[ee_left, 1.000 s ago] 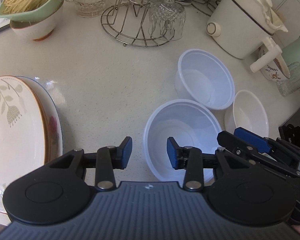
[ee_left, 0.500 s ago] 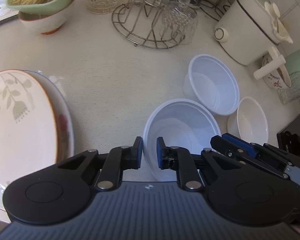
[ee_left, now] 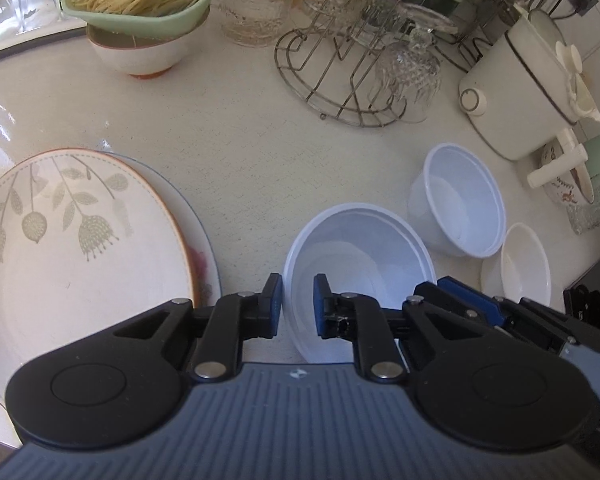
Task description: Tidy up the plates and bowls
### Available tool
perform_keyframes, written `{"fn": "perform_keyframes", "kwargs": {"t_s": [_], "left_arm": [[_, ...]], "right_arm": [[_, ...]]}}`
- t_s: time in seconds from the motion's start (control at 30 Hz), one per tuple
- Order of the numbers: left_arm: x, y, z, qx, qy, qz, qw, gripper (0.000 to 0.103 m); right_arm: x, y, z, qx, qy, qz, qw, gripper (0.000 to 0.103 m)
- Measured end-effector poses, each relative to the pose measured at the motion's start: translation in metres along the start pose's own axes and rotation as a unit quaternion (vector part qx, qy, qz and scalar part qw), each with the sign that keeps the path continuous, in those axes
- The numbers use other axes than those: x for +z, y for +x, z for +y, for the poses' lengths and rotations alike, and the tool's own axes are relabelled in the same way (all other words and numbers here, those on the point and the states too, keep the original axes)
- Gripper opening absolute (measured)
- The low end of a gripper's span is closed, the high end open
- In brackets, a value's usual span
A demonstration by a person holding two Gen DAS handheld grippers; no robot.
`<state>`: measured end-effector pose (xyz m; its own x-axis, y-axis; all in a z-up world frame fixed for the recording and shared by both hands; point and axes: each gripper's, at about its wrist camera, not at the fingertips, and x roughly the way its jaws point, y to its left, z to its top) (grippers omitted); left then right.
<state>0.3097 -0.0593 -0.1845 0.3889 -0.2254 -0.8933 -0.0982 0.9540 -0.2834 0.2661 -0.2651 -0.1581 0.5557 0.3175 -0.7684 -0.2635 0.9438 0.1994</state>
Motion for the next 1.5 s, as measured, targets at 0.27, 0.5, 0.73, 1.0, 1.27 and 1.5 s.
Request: {"fn": "perform_keyframes", "kwargs": {"t_s": [0.27, 0.5, 0.73, 1.0, 1.27, 1.5], "left_arm": [[0.001, 0.003, 0.006, -0.015, 0.026, 0.012, 0.9995, 0.019], [0.006, -0.002, 0.007, -0.01, 0.049, 0.022, 0.9985, 0.019], [0.014, -0.017, 0.01, -0.008, 0.053, 0.011, 0.9985, 0.026], [0.018, -0.068, -0.009, -0.026, 0.084, -0.043, 0.9952, 0.026], [0.015, -0.119, -0.032, -0.05, 0.112, -0.076, 0.9895, 0.026], [0.009, -0.143, -0.045, -0.059, 0.144, -0.104, 0.9822, 0.028]], "right_arm": [[0.005, 0.008, 0.007, -0.017, 0.007, -0.001, 1.0, 0.02], [0.002, 0.01, 0.012, -0.021, 0.024, 0.006, 0.999, 0.02], [0.006, 0.004, 0.015, -0.017, 0.037, -0.008, 0.999, 0.022], [0.02, -0.03, 0.013, -0.016, 0.05, -0.032, 0.998, 0.022], [0.035, -0.081, 0.013, -0.01, 0.056, -0.075, 0.996, 0.022], [0.038, -0.112, 0.019, -0.031, 0.049, -0.114, 0.992, 0.022]]}}
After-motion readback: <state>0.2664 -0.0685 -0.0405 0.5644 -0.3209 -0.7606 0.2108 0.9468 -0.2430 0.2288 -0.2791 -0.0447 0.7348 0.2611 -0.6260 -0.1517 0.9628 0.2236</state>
